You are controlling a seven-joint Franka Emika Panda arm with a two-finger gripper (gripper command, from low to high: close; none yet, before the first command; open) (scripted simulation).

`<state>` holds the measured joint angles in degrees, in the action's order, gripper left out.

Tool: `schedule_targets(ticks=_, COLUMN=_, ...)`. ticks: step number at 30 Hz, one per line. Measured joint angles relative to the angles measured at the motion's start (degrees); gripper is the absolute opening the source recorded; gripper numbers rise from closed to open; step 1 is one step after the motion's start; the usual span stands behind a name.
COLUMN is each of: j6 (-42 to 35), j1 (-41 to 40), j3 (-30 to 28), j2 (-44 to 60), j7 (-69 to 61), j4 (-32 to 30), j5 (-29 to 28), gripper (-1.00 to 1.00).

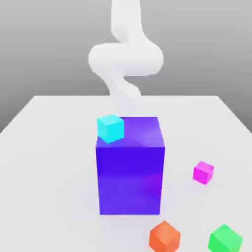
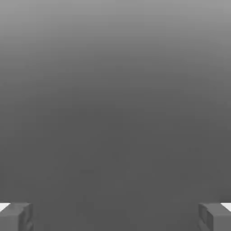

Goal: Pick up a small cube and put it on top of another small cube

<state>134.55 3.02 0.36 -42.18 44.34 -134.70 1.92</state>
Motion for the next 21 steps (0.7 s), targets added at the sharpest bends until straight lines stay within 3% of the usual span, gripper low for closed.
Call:
schedule_targets(ticks=13, j6=14.19, j1=15.24, j3=6.40, j2=19.10, j7=-6.29, j4=-15.13, j5=8.02, gripper=0.00)
schedule_targets(ticks=21, j6=23.07, j1=22.79, j3=13.25, j2=30.55, j7=-7.23, j4=-24.37, j5=9.09, gripper=0.00)
